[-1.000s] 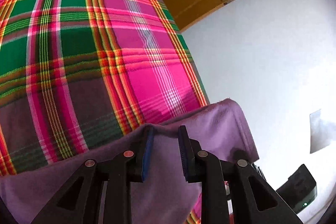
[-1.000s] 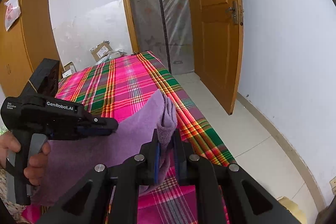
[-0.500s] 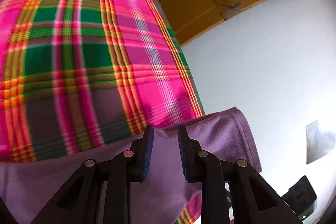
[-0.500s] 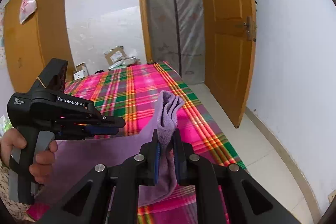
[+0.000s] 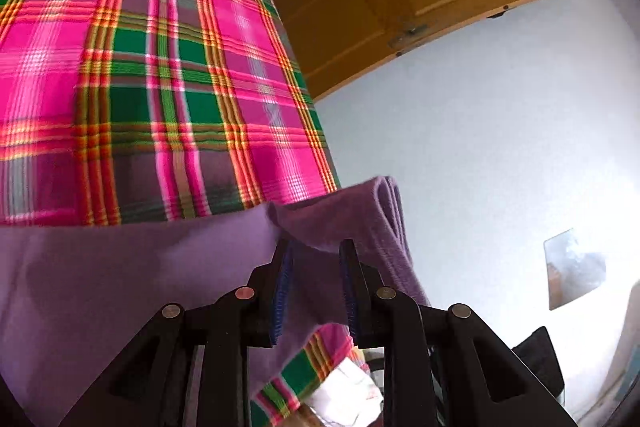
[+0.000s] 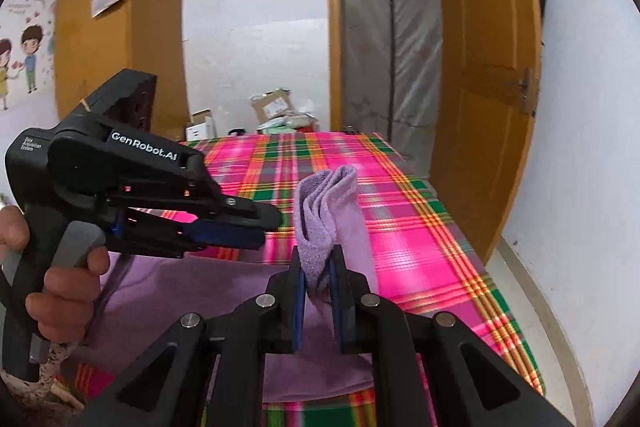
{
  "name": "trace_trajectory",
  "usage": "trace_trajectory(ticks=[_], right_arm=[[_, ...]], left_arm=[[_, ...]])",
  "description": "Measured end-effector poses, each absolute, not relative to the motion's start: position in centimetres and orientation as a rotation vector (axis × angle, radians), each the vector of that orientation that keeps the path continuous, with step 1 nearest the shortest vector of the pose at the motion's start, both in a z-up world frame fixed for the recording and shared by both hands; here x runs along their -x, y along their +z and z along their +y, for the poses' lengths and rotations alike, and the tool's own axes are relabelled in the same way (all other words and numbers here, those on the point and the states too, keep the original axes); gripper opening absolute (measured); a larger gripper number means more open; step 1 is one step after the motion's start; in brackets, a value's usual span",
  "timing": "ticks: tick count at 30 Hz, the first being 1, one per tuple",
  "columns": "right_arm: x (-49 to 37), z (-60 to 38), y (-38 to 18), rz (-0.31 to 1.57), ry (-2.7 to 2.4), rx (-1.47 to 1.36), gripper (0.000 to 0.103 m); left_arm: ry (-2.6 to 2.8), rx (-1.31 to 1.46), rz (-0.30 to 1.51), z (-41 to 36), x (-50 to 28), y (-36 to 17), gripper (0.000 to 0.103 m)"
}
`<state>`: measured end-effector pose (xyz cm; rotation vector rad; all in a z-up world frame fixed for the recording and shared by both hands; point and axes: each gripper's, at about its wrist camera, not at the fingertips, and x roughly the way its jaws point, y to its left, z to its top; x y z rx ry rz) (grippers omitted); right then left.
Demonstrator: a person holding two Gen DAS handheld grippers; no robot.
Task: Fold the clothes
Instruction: 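Lift the fleece corner with the right gripper toward the left gripper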
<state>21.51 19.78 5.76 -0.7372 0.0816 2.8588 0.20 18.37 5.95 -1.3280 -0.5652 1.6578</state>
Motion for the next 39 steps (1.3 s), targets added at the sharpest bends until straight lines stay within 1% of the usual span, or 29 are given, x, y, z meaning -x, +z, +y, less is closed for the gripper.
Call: trace_trajectory(ticks=[3, 4, 5, 6, 7, 9, 14, 22, 29, 31, 32, 34, 39], right_arm=[[-21.0, 18.3, 5.4, 0.062, 2.888, 0.757, 0.011], [-20.8, 17.8, 5.2, 0.059, 2.896, 0.765, 0.011], [-20.6, 17.4, 5.0, 0.055, 2.904, 0.774, 0.011], [-20.5, 17.0, 4.8, 0.051, 2.911, 0.783, 0.011], [-20.3, 16.7, 4.5, 0.047, 2.918, 0.793, 0.011], [-20.0, 16.0, 4.0, 0.037, 2.932, 0.812, 0.011], [-19.6, 14.6, 2.7, 0.037, 2.972, 0.859, 0.011], [-19.0, 11.8, 1.4, 0.001, 3.052, 0.923, 0.011], [-19.1, 11.1, 0.2, 0.023, 3.085, 0.98, 0.011], [-19.0, 11.0, -0.1, 0.029, 3.088, 0.995, 0.011], [-18.9, 11.0, -0.2, 0.031, 3.088, 1.003, 0.011], [-18.9, 11.2, -0.3, 0.039, 3.089, 1.019, 0.011], [-18.4, 11.3, -0.9, 0.049, 3.082, 1.077, 0.014]], left_arm=[[1.643, 1.333, -0.583, 17.1, -0.3, 6.0, 0.025], [1.642, 1.333, -0.59, 16.6, -0.4, 6.1, 0.029], [1.641, 1.332, -0.597, 16.1, -0.4, 6.1, 0.036], [1.639, 1.328, -0.61, 15.5, -0.6, 6.2, 0.049], [1.634, 1.324, -0.632, 15.0, -0.7, 6.1, 0.051], [1.621, 1.321, -0.669, 14.0, -0.7, 6.0, 0.051], [1.643, 1.361, -0.673, 12.8, -0.4, 4.9, 0.053], [1.649, 1.443, -0.704, 11.1, 0.2, 3.0, 0.053], [1.684, 1.501, -0.707, 9.8, 0.1, 1.5, 0.051], [1.697, 1.517, -0.708, 9.4, 0.0, 1.0, 0.05], [1.704, 1.513, -0.71, 9.2, 0.0, 0.8, 0.048], [1.716, 1.504, -0.712, 8.9, 0.0, 0.5, 0.033], [1.734, 1.487, -0.719, 8.4, 0.1, 0.0, 0.011]])
